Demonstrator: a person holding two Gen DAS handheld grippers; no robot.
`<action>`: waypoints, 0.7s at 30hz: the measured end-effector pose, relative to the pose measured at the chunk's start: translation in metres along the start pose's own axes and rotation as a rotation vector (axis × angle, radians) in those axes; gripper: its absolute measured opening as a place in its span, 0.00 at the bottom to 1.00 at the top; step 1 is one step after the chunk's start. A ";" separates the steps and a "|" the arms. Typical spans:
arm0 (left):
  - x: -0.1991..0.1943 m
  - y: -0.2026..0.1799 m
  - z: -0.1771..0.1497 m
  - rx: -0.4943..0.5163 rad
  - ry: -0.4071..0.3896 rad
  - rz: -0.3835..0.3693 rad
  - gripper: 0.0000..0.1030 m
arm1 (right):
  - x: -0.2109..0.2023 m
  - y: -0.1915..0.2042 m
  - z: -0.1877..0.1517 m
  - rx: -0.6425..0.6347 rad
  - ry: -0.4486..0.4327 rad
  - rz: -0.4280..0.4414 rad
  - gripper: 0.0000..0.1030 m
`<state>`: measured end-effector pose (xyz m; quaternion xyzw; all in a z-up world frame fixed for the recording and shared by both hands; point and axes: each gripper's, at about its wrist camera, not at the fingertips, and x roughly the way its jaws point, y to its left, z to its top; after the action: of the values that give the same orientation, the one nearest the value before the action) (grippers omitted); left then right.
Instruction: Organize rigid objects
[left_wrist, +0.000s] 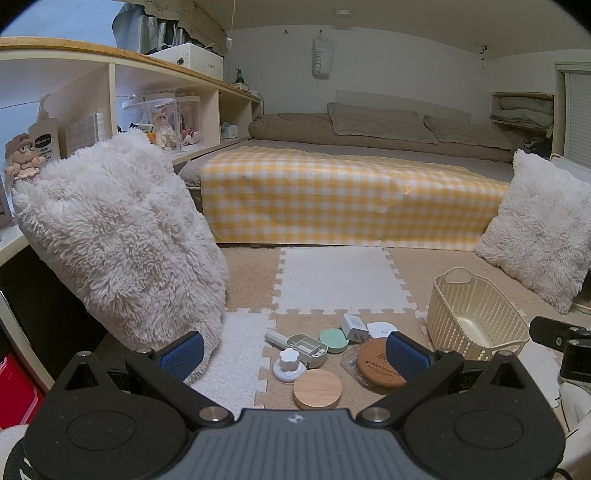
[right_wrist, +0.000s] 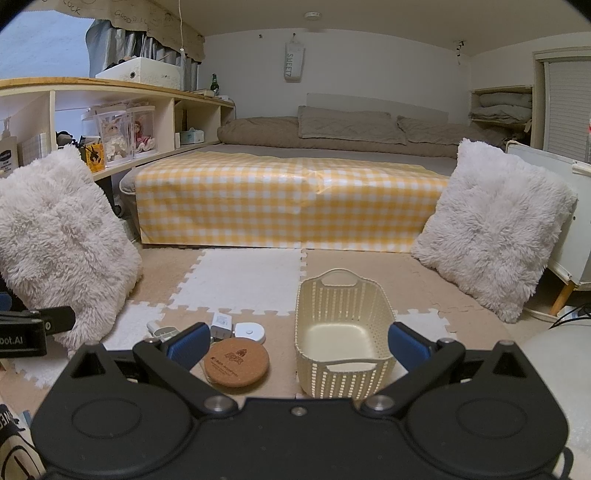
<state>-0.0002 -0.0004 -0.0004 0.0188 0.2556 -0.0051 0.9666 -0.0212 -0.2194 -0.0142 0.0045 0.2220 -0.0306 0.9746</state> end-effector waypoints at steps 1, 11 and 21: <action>0.000 0.000 0.000 0.000 0.000 0.000 1.00 | 0.000 0.001 0.000 0.000 0.000 0.000 1.00; 0.000 0.000 0.000 0.001 0.000 0.001 1.00 | 0.000 0.001 0.000 0.000 0.002 0.000 1.00; 0.000 0.000 0.000 0.000 0.001 0.000 1.00 | 0.000 0.003 -0.001 -0.001 0.003 0.002 1.00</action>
<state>0.0001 -0.0003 -0.0004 0.0186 0.2561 -0.0050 0.9665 -0.0214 -0.2168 -0.0155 0.0044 0.2234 -0.0295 0.9743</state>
